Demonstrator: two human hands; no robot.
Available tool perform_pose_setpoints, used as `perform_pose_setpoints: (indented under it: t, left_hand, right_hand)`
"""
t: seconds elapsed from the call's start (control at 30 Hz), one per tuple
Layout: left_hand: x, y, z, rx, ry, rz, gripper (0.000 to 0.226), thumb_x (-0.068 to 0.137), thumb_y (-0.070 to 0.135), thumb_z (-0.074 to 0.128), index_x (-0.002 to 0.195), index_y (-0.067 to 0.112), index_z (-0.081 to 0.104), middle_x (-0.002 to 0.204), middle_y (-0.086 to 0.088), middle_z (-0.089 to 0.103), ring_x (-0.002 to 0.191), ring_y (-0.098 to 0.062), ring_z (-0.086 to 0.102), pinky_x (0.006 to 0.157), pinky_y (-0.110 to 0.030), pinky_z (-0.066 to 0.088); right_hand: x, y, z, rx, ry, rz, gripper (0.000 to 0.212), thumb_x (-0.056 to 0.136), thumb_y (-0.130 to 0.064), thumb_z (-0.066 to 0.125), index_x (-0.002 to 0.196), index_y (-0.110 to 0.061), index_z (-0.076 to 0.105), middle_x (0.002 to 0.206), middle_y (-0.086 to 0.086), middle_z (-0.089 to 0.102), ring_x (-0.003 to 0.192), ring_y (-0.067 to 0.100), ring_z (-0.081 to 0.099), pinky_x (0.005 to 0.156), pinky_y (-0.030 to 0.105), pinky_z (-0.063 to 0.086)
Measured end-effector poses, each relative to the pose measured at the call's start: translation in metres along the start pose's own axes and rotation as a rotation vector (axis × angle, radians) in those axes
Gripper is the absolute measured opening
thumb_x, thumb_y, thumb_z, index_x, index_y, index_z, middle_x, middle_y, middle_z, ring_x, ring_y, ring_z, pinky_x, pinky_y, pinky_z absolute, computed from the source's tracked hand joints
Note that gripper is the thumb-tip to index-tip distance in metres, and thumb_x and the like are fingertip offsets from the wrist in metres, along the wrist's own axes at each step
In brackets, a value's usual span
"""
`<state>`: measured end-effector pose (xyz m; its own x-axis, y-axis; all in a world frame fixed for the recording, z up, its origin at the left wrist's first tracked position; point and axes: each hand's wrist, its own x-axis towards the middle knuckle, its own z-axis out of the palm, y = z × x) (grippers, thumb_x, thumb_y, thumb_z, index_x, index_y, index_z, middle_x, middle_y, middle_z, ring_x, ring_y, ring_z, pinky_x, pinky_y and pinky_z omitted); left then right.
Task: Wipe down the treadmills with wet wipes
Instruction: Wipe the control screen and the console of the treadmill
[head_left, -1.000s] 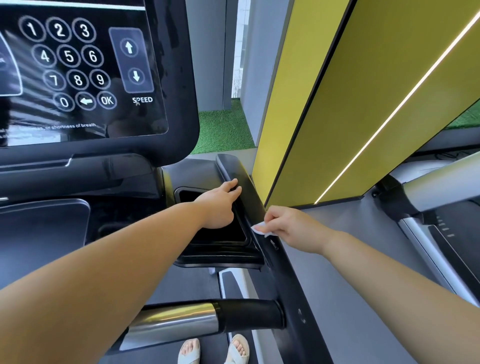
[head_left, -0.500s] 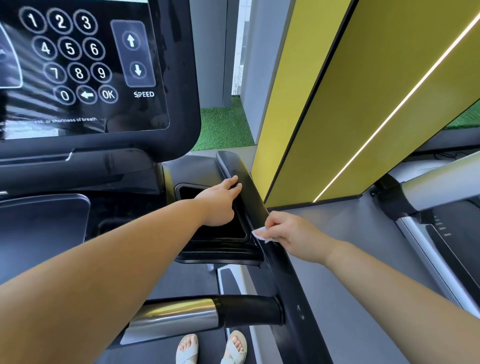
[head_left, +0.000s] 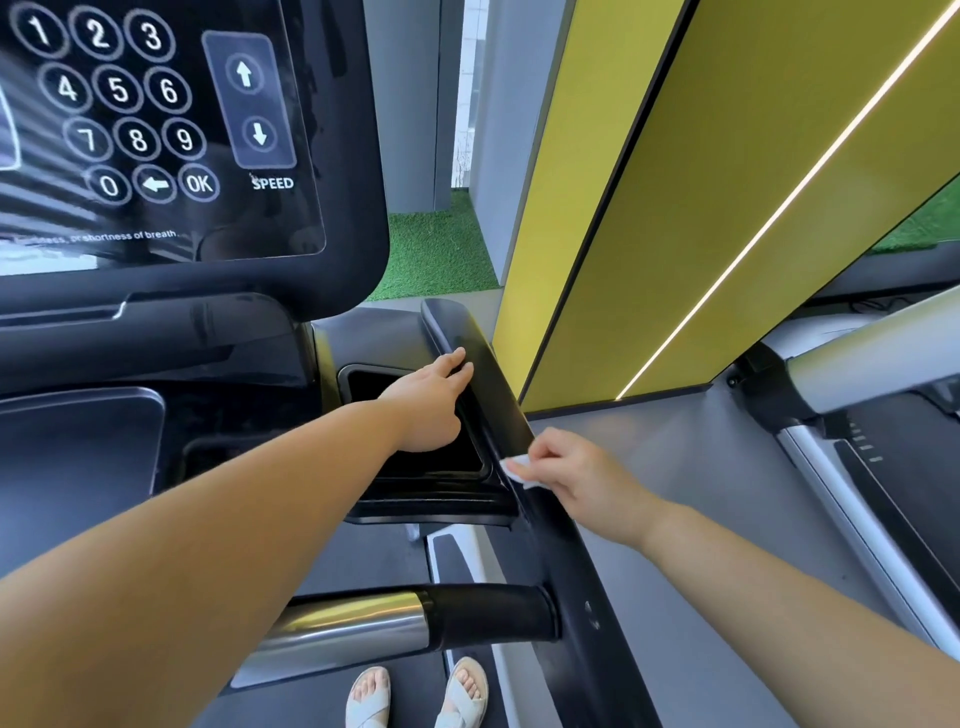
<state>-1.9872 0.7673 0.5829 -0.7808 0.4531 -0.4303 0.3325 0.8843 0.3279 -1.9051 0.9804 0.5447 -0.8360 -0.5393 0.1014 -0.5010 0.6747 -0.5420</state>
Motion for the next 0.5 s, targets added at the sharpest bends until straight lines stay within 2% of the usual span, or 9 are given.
perform_pose_setpoints:
  t: [0.07,0.17,0.27,0.33,0.43,0.5]
  left_hand:
    - [-0.001,0.002,0.001,-0.002,0.009,-0.004,0.072,0.091,0.01,0.039,0.153,0.016,0.002,0.159,0.003,-0.011,0.147,-0.016,0.005,0.114,-0.025,0.015]
    - [0.0,0.003,0.001,-0.001,0.008,-0.005,0.072,0.092,0.01,0.039,0.153,0.016,0.002,0.159,0.004,-0.011,0.146,-0.016,0.006,0.112,-0.025,0.017]
    - [0.001,0.002,0.001,-0.005,0.0,-0.012,0.072,0.091,0.011,0.04,0.153,0.017,0.003,0.159,0.005,-0.011,0.146,-0.016,0.007,0.113,-0.026,0.017]
    - [0.002,0.002,0.002,-0.015,0.001,-0.015,0.072,0.091,0.011,0.039,0.153,0.017,0.003,0.159,0.005,-0.011,0.147,-0.018,0.005,0.115,-0.028,0.017]
    - [0.001,0.005,0.006,-0.032,0.015,-0.02,0.069,0.092,0.01,0.038,0.153,0.016,0.003,0.159,0.003,-0.012,0.147,-0.019,-0.001,0.118,-0.032,0.014]
    - [-0.002,0.012,0.012,0.01,0.0,0.033,0.068,0.093,0.009,0.037,0.152,0.013,0.003,0.159,0.0,-0.013,0.147,-0.018,-0.008,0.119,-0.032,0.009]
  right_hand:
    - [-0.004,0.004,0.0,-0.004,-0.008,0.008,0.012,0.095,-0.019,0.054,0.1,-0.017,0.064,0.082,-0.006,0.043,0.069,0.012,0.04,0.06,0.02,0.036]
    - [0.017,0.007,0.0,0.009,-0.012,0.091,0.024,0.096,-0.022,0.052,0.097,-0.003,0.066,0.079,0.002,0.043,0.069,0.014,0.038,0.061,0.023,0.034]
    - [0.038,0.007,0.001,0.049,0.003,0.184,0.028,0.097,-0.023,0.052,0.103,-0.002,0.068,0.083,0.009,0.048,0.071,0.015,0.04,0.065,0.024,0.033]
    - [0.035,0.004,0.004,0.083,0.026,0.225,0.032,0.096,-0.028,0.052,0.099,0.0,0.066,0.083,0.012,0.049,0.07,0.015,0.039,0.065,0.026,0.034]
    - [0.007,-0.002,0.003,0.005,0.018,0.104,0.023,0.095,-0.019,0.053,0.103,-0.005,0.069,0.08,0.001,0.045,0.07,0.01,0.037,0.063,0.019,0.035]
    - [-0.011,-0.007,-0.002,0.029,-0.011,0.082,0.024,0.095,-0.021,0.052,0.102,-0.008,0.07,0.081,-0.005,0.043,0.069,0.006,0.035,0.062,0.012,0.032]
